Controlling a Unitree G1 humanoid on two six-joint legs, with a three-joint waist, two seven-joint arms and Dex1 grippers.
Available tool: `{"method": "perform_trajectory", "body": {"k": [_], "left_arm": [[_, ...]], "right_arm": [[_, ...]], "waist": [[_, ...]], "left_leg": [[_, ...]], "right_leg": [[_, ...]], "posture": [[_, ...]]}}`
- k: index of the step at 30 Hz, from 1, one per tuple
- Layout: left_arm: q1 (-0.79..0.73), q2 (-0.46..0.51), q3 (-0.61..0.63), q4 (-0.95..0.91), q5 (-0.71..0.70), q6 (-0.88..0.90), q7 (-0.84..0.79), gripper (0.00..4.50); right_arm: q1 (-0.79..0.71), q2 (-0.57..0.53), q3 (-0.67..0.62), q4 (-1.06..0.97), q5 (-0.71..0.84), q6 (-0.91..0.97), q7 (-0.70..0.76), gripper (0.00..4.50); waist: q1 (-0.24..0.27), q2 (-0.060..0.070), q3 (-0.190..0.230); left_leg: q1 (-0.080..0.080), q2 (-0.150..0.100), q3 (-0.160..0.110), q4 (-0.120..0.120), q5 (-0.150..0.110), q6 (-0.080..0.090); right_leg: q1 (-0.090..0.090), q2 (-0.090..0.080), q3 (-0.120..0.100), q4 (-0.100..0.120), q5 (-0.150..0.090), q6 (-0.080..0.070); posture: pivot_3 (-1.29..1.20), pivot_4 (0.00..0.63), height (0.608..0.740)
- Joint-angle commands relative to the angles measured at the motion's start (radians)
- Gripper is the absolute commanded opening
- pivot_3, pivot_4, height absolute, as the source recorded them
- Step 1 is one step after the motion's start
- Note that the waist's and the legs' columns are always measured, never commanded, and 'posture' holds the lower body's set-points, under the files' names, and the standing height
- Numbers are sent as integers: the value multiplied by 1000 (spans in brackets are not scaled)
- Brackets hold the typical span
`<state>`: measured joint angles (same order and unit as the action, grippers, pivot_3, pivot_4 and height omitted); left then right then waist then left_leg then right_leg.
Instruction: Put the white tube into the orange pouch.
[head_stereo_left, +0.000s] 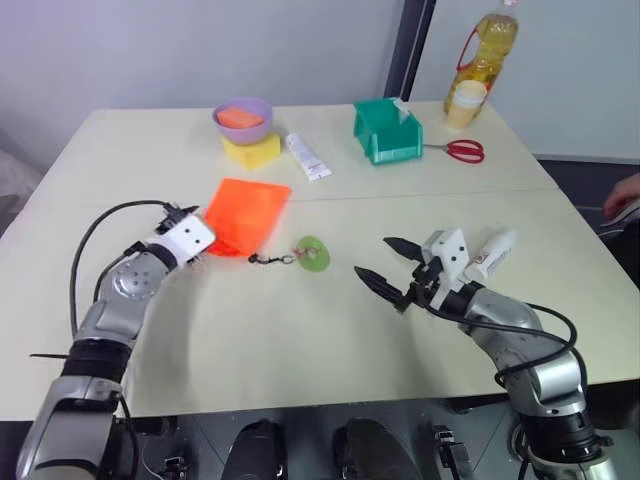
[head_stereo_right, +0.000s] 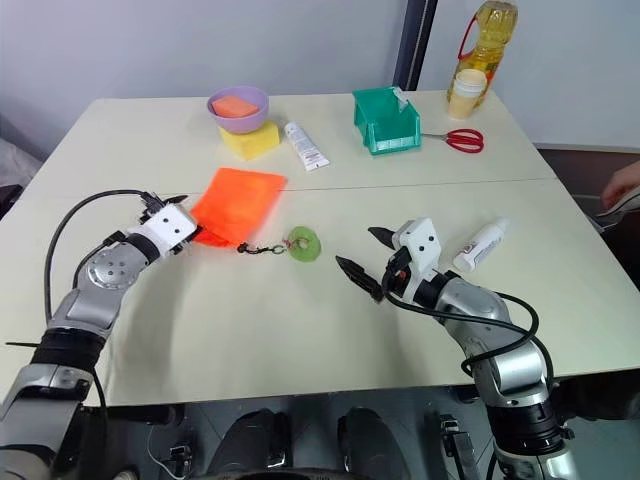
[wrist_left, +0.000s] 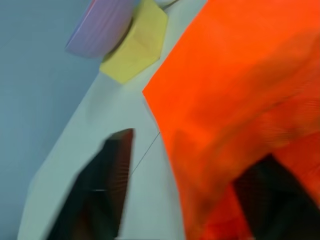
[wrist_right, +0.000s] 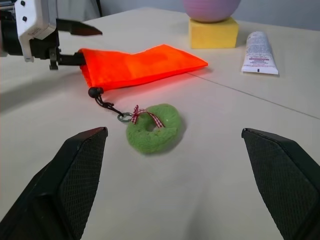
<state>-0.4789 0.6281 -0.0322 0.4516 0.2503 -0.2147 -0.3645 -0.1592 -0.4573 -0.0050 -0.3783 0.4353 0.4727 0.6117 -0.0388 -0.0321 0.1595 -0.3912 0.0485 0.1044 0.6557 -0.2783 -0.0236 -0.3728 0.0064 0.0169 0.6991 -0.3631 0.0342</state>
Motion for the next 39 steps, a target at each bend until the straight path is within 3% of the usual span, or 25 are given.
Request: {"method": "perform_trajectory", "body": {"k": [1,2,8,16,20,27,32,39], "left_arm": [[-18,6,12,-13,-29,-23,-17,477],[-17,5,13,-15,-34,-23,-24,42],[14,-14,33,-143,-160,109,-159,42],[93,-37,68,-424,-291,399,-220,42],[86,-49,98,-511,-349,554,-210,42],[38,-58,132,-568,-407,703,-186,42],[17,-70,163,-579,-463,772,-183,42],[42,-59,191,-609,-524,842,-194,42]], "right_arm": [[-1,2,-8,-37,-1,-4,-15,4500],[1,2,-9,-39,-2,1,-20,4500],[20,-60,-103,-6,-105,37,-144,4500],[51,-110,-346,63,-134,175,-308,4500],[38,-80,-379,40,-137,325,-413,4500],[-77,71,-352,-12,-115,521,-558,4500],[-143,167,-380,41,-148,566,-674,4500],[-152,191,-375,117,-213,503,-733,4500]], "waist": [[-1,0,0],[-1,0,0],[3,0,0],[4,0,0],[-6,0,0],[-4,1,0],[-3,1,0],[-5,1,0]], "left_leg": [[0,0,0,0,0,-1],[0,0,0,0,1,-1],[0,0,0,2,2,-3],[-1,0,0,5,1,-3],[0,0,0,5,2,-3],[0,0,0,5,2,-3],[-1,0,0,5,2,-3],[-2,0,0,5,2,-3]], "right_leg": [[0,0,0,0,0,0],[0,0,0,0,0,0],[0,0,0,0,0,0],[2,0,0,2,0,0],[2,0,0,2,0,0],[1,1,0,3,0,0],[1,0,0,2,0,0],[0,0,1,2,0,0]], "posture": [[0,150,740],[0,150,740],[0,150,740],[0,150,740],[0,150,740],[0,150,740],[0,150,740],[0,150,740]]}}
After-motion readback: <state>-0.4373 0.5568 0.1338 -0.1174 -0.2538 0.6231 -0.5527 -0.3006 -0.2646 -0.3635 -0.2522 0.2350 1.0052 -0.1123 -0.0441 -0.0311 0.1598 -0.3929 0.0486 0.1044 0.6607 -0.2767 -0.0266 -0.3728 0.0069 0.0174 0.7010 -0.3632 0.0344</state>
